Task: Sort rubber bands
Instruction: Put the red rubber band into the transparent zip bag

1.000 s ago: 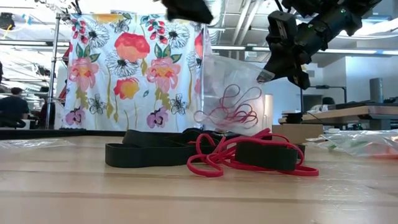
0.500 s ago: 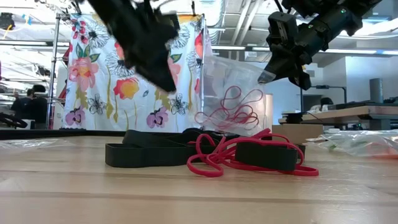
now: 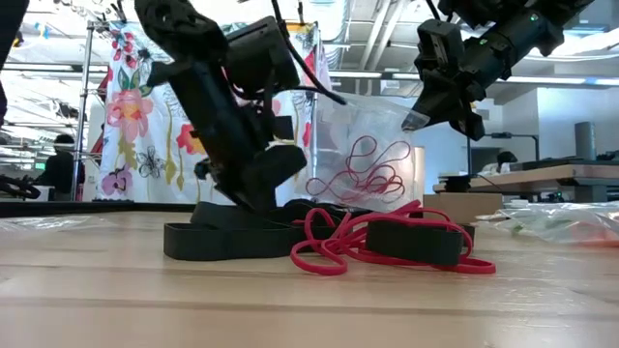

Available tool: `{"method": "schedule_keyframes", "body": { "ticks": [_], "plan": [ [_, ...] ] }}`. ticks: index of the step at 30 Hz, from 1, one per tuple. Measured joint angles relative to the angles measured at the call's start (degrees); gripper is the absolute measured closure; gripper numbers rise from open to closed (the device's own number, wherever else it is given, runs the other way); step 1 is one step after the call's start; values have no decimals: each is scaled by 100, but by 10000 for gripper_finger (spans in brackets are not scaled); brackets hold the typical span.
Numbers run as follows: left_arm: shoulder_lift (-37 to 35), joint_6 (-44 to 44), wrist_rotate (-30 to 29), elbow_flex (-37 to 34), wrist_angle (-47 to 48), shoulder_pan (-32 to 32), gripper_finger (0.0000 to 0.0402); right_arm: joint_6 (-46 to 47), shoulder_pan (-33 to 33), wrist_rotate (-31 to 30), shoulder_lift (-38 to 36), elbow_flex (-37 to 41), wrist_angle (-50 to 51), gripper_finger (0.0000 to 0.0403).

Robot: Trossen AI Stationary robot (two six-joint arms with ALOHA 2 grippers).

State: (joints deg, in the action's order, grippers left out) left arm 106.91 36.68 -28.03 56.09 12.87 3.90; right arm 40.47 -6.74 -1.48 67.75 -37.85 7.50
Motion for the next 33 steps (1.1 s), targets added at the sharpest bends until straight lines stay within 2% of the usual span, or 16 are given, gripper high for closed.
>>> {"method": "schedule_keyframes", "body": {
  "ticks": [4, 9, 16, 23, 28, 33],
  "plan": [
    [136, -30, 338, 16, -34, -115, 319, -3, -2, 0, 1, 0, 0, 403],
    [102, -399, 899, 12, -169, -215, 390, -2, -2, 0, 0, 0, 0, 403],
    [-168, -763, 626, 118, 160, -121, 400, -17, -4, 2, 0, 0, 7, 403],
    [-1553, -1006, 92, 98, 231, 291, 401, -40, -2, 4, 0, 0, 35, 403],
    [-2333, -1684, -115, 90, -869, 744, 401, -40, -2, 4, 0, 0, 23, 403],
    [-2482, -2611, -175, 96, -2612, 836, 401, -39, -2, 4, 0, 0, -12, 403]
  ]
}}
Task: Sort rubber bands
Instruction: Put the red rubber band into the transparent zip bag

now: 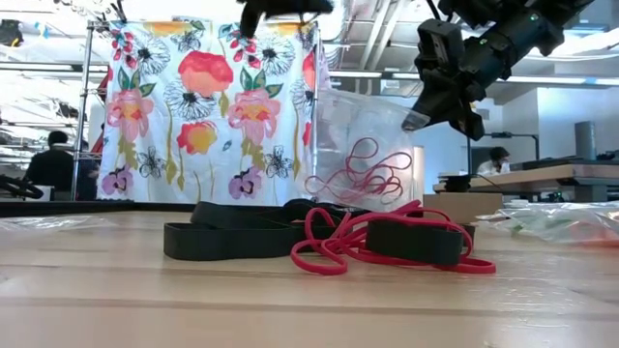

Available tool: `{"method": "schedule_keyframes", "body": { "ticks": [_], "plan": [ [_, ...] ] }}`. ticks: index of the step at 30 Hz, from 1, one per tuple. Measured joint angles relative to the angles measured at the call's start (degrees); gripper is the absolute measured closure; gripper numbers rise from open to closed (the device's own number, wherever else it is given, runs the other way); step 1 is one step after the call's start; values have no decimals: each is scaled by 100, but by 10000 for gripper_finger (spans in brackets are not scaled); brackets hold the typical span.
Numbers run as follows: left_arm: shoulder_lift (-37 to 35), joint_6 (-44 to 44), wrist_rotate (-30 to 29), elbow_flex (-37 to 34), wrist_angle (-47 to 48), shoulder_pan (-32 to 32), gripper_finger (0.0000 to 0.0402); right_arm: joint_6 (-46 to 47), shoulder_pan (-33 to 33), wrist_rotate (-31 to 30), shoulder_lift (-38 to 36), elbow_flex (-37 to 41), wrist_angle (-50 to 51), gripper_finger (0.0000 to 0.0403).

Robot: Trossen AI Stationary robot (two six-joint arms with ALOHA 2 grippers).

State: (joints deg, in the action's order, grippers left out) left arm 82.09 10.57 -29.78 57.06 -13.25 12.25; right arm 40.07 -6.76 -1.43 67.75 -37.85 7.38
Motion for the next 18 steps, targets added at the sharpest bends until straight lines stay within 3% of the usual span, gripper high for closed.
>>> {"method": "schedule_keyframes", "body": {
  "ticks": [7, 18],
  "plan": [
    [67, -520, 58, 4, -1143, -444, 401, 0, 0, 0, 0, 0, -57, 403],
    [56, 62, 1455, 4, -1628, -1468, 401, 0, 0, 0, 0, 0, -56, 403]
  ]
}}
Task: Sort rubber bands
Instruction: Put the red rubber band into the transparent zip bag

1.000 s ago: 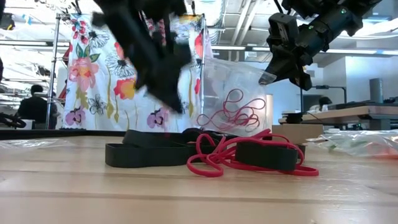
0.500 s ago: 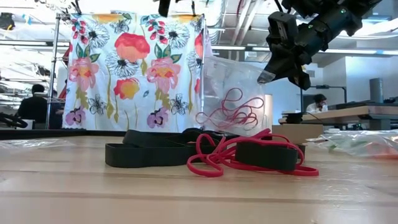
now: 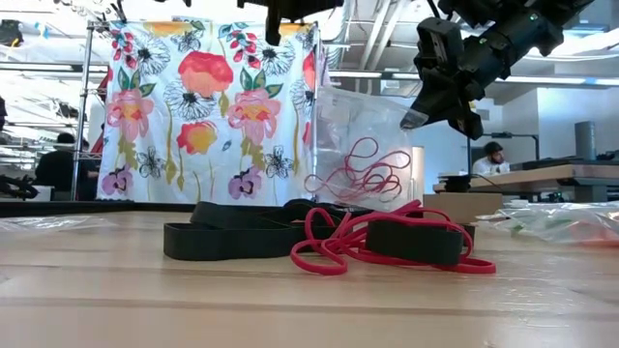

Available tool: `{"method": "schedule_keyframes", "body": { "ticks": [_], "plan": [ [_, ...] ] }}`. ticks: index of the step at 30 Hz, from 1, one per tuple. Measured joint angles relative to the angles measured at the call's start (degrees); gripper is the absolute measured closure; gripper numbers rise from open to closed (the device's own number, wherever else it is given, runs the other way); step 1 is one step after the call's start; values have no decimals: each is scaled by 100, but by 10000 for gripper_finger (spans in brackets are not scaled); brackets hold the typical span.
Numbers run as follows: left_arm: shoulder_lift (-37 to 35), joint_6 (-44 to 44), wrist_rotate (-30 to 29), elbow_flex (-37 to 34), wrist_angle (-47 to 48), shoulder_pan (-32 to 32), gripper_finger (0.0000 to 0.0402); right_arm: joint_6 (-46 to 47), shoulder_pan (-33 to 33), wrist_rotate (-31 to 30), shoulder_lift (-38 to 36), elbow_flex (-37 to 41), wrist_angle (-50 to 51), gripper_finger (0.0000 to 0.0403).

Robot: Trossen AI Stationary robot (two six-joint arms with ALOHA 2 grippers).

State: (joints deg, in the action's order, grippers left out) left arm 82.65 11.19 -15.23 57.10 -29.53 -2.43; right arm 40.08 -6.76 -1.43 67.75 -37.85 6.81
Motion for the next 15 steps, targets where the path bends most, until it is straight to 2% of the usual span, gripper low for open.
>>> {"method": "schedule_keyframes", "body": {
  "ticks": [9, 15],
  "plan": [
    [0, 65, 261, 0, -471, 108, 401, 2, 0, -2, 0, 0, 0, 403],
    [461, 336, -26, 36, -906, 200, 401, 2, 0, -4, 0, 0, -9, 403]
  ]
}}
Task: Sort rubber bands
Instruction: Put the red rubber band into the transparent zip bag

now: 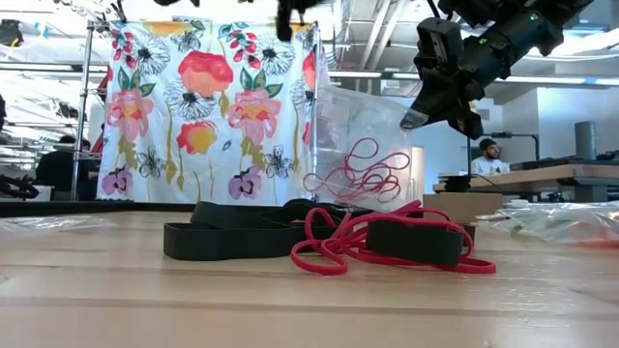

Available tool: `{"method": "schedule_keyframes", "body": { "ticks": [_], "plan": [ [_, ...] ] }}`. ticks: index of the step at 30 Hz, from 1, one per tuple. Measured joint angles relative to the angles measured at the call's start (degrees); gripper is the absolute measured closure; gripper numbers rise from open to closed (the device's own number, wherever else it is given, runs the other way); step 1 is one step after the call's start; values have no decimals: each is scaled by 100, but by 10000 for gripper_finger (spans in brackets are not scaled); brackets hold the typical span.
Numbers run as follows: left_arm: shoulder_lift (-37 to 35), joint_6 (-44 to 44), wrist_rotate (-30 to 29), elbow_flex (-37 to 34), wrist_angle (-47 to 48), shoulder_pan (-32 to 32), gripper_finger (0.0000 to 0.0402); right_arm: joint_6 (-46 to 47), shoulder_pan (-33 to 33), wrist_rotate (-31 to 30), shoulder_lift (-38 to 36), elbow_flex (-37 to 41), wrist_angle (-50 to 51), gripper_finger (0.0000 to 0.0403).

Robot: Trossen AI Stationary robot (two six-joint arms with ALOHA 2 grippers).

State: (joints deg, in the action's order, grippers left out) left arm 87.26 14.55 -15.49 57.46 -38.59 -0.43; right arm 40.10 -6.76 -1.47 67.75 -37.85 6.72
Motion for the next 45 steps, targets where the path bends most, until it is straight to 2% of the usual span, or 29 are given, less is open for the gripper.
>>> {"method": "schedule_keyframes", "body": {
  "ticks": [8, 22, 36, 45],
  "plan": [
    [665, -136, 77, 223, -245, -97, 401, -2, 0, -1, 0, -2, 1, 403],
    [620, -167, 48, 357, -384, -312, 401, 0, 0, -1, 0, -2, -9, 403],
    [656, -220, 4, 393, 292, -310, 401, 0, -2, -3, 0, -2, -13, 403],
    [658, -156, -4, 393, 1065, -293, 401, 0, -2, -3, 0, -2, -13, 403]
  ]
}}
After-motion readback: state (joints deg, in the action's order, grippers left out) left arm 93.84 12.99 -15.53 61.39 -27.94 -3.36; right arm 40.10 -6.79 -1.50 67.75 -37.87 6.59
